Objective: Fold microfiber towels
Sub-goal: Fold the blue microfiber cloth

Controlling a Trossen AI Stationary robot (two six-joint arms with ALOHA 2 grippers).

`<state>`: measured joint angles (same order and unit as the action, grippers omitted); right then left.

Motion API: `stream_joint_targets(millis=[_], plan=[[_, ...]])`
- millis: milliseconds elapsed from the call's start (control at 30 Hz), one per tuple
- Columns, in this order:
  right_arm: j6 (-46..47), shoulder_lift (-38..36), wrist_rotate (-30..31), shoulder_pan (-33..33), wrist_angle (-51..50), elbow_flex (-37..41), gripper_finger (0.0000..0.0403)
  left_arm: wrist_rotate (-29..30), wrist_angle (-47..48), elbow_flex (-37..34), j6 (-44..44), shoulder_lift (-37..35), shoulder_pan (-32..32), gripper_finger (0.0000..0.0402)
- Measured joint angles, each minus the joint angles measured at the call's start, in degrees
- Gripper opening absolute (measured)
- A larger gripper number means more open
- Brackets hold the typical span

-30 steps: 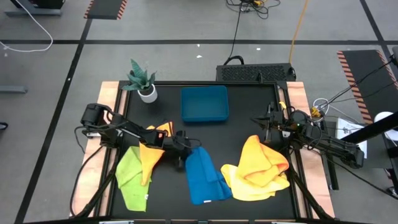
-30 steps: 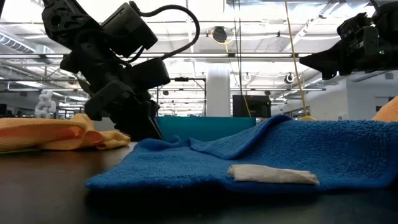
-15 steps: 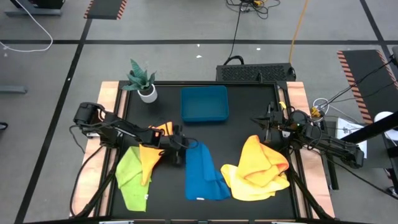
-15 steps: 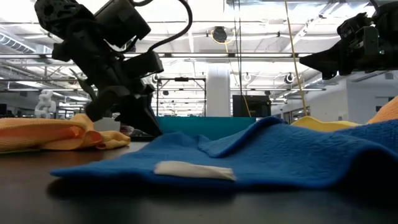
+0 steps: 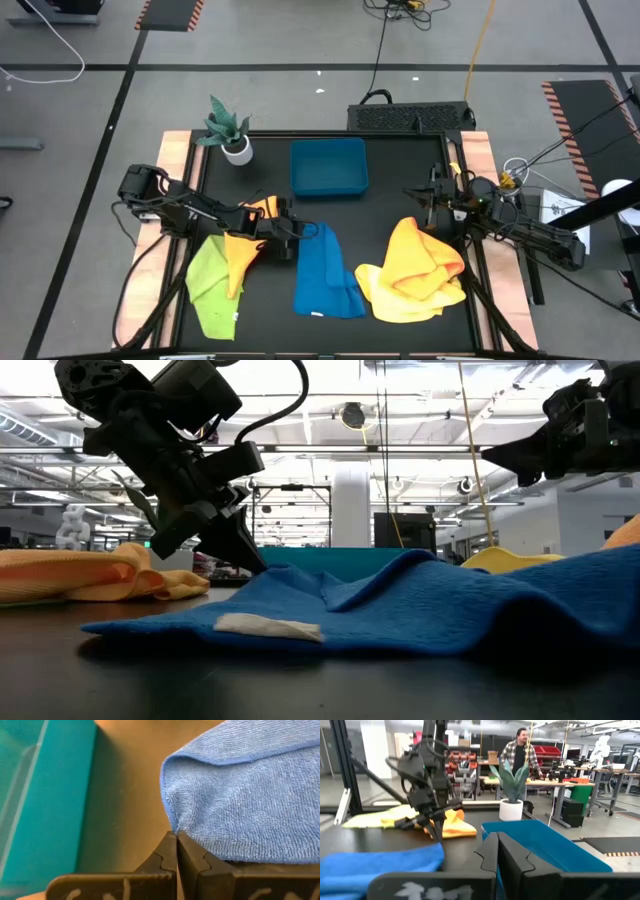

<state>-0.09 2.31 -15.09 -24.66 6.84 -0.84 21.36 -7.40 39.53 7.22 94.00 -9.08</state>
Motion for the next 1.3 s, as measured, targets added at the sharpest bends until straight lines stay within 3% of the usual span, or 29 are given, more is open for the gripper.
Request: stream_joint_targets(millis=[333,433,633,833,1167,1300], plan=[[17.6,0.1,-0.1,0.0,6.4,0.0,0.0000,4.2,-2.1,0.0,0.7,0.0,-0.1,0.0001],[21.2,1.4,-3.3,0.1,10.9,0.0,0.0000,4.2,-4.2,0.1,1.4,-0.1,-0.1,0.0001],[21.7,8.8,-7.5,5.8,23.0,-0.1,0.0000,4.2,-4.8,0.1,2.1,-0.1,0.0,0.0002],[14.7,21.9,-1.0,16.2,24.7,-3.3,0.0000,4.2,-4.7,0.1,2.2,-0.1,0.0,0.0002],[4.8,45.0,12.8,34.9,25.0,-15.3,0.0000,4.3,-4.4,0.1,4.3,-0.1,0.0,0.0002],[2.9,51.6,17.7,39.9,25.3,-18.5,0.0000,7.6,-6.2,0.1,6.1,-0.1,-1.0,0.0002]])
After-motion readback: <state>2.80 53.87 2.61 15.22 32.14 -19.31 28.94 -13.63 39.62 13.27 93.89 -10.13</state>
